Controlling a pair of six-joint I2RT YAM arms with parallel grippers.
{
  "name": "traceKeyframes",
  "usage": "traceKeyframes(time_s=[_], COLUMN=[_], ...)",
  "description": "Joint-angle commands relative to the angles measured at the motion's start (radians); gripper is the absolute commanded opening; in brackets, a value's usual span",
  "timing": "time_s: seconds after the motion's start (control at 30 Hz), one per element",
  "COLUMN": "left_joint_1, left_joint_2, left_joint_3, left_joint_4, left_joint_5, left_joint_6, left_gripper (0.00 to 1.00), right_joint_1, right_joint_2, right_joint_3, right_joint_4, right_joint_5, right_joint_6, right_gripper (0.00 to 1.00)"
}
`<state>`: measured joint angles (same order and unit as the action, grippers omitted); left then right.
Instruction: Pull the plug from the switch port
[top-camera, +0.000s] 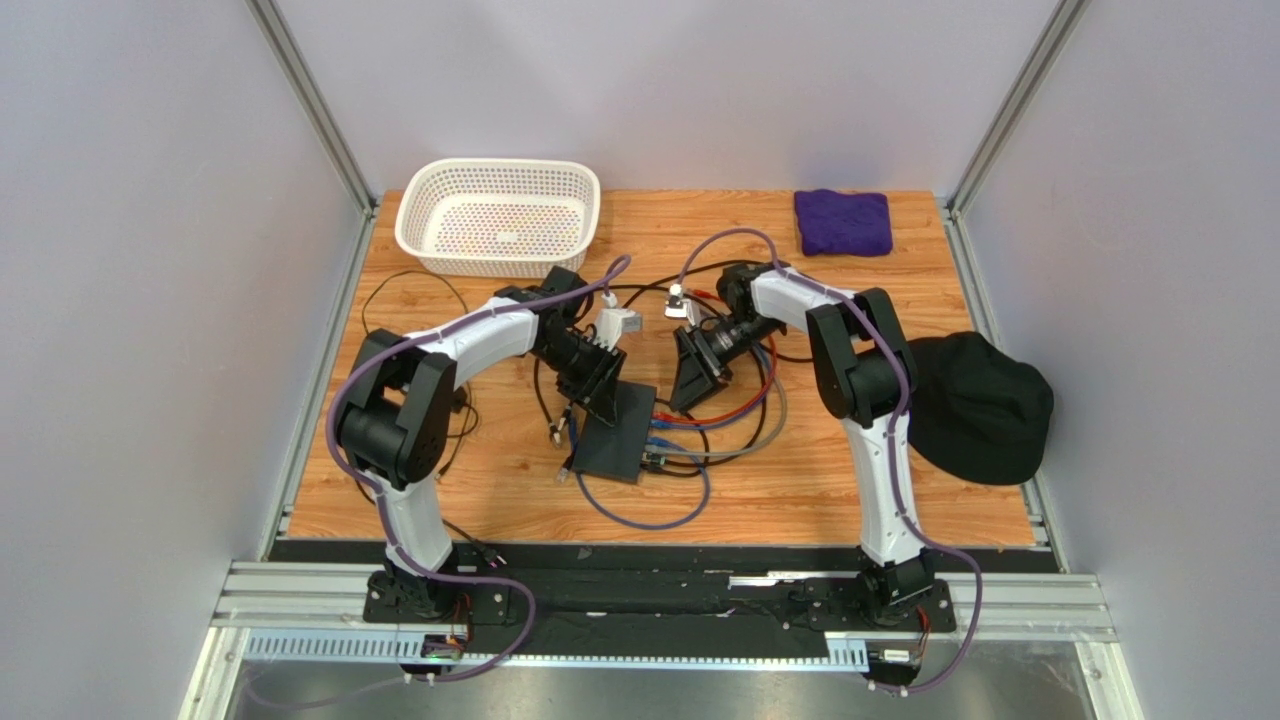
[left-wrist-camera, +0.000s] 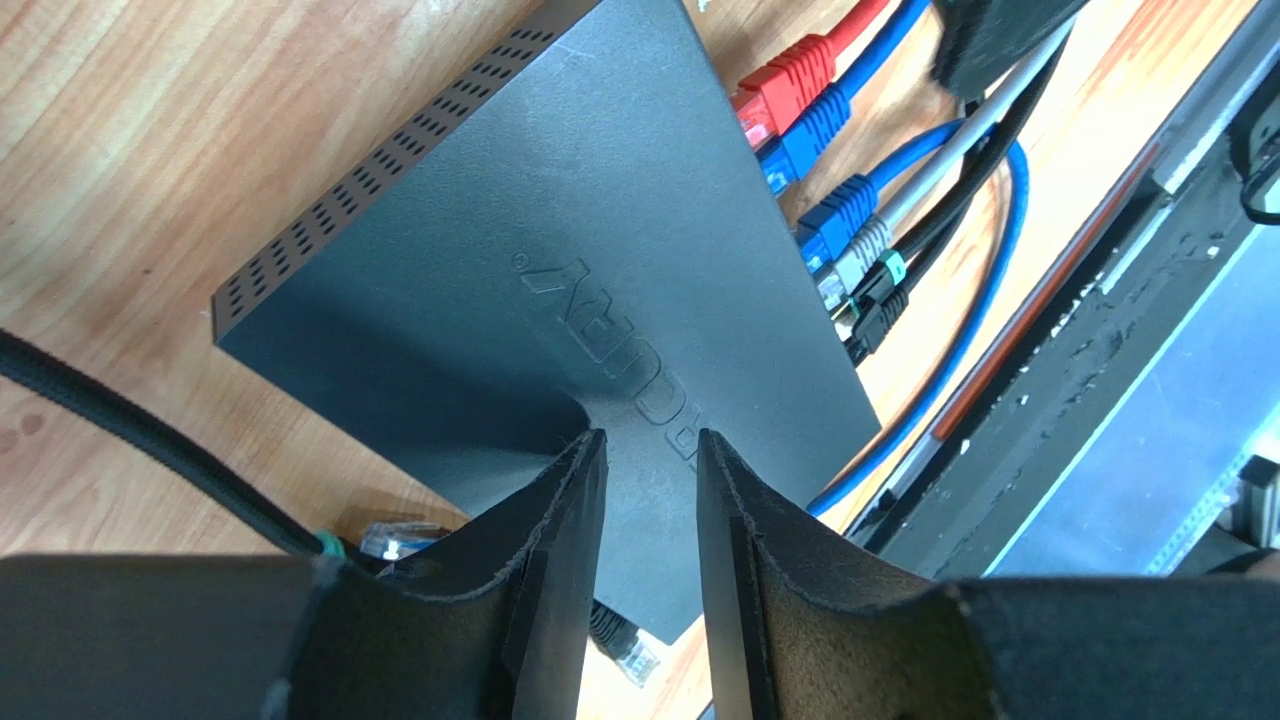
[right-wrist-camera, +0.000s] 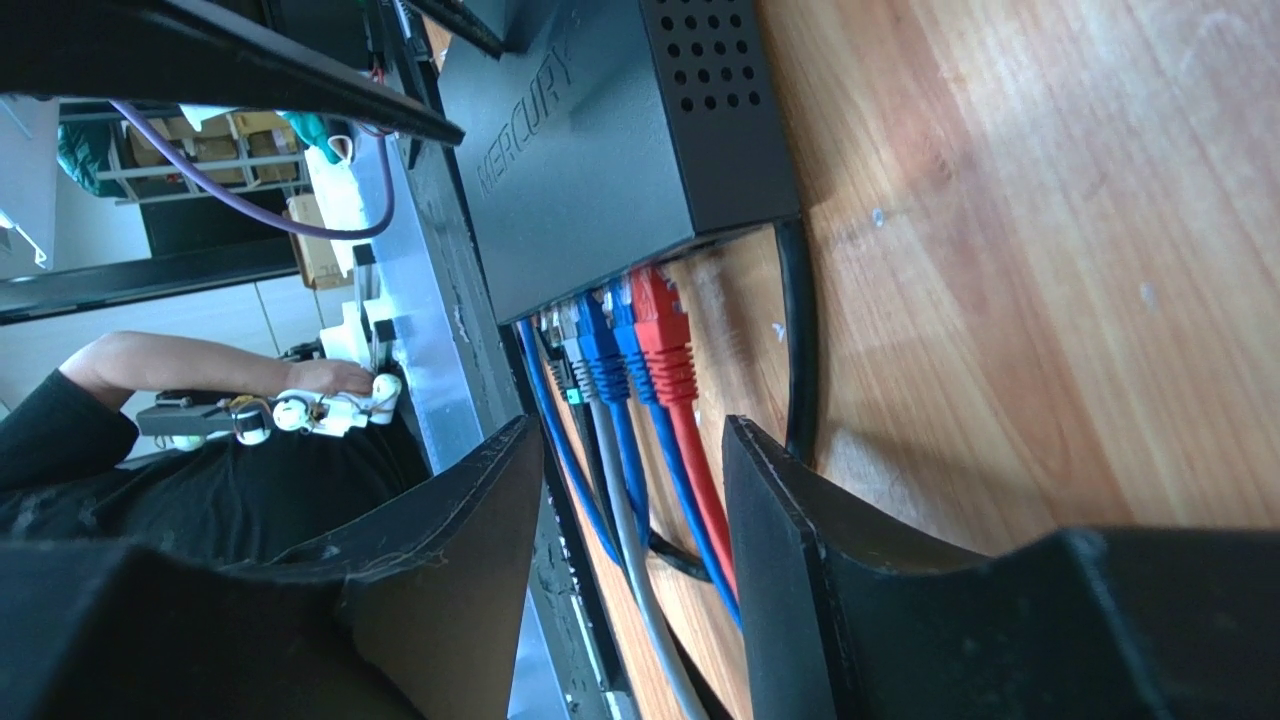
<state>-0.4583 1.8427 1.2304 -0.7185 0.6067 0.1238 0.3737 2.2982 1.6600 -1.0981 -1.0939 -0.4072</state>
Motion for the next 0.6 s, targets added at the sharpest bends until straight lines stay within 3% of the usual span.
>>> traceKeyframes(time_s=[0.0,0.57], left_joint_1=[-0.005,-0.014], left_joint_2=[0.073,0.096], left_joint_3=[-0.071,-0.057], left_joint_4=[0.013,-0.002], left_joint_5=[-0.111,-0.091], left_joint_6=[0.028,0.039], left_gripper=[0.41,0.42], right_joint_1=[0.019,0.044], right_joint_2=[0.029,0.093], right_joint_3=[0.046,0.052], right_joint_4=[0.026,0.144], right_joint_5=[-0.034,-0.004], right_joint_6=[0.015,0.093], right_gripper=[0.51,0.52])
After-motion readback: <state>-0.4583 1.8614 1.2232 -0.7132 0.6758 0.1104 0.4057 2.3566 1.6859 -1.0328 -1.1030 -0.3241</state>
